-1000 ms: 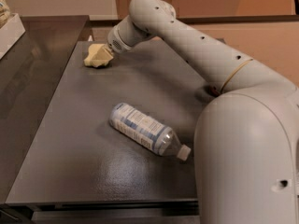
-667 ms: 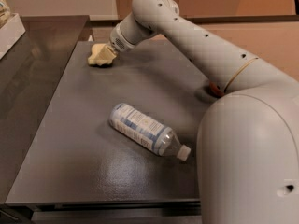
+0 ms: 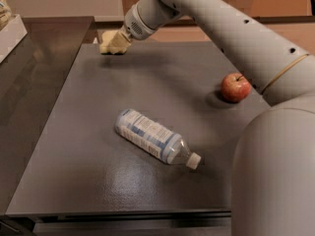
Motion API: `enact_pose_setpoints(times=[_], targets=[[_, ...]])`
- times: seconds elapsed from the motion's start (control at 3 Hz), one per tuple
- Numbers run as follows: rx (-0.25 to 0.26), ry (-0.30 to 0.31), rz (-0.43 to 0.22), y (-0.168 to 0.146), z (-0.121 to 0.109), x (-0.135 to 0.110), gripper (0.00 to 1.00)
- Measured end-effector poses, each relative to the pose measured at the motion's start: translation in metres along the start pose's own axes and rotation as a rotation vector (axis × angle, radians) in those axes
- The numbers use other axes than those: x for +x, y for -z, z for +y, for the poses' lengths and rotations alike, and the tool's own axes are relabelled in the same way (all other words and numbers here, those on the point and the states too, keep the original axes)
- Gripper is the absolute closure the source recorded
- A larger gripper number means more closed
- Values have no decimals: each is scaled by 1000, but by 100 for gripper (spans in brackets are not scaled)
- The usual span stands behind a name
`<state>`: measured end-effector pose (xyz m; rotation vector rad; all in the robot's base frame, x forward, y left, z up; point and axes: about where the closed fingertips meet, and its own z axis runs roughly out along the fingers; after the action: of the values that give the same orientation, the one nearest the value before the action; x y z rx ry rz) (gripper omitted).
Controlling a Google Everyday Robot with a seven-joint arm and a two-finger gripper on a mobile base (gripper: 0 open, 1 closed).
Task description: Pick sponge
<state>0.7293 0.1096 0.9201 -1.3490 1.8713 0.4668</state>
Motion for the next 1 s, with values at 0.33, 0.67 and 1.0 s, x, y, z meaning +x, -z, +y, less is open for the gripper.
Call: enact_pose_setpoints(times=[0.33,0.67,1.0], targets=[[11,39,-13,42,3,-19,100],[11,77,-28,74,9,-33,100],[-14,101,-44,95,15,-32,100]])
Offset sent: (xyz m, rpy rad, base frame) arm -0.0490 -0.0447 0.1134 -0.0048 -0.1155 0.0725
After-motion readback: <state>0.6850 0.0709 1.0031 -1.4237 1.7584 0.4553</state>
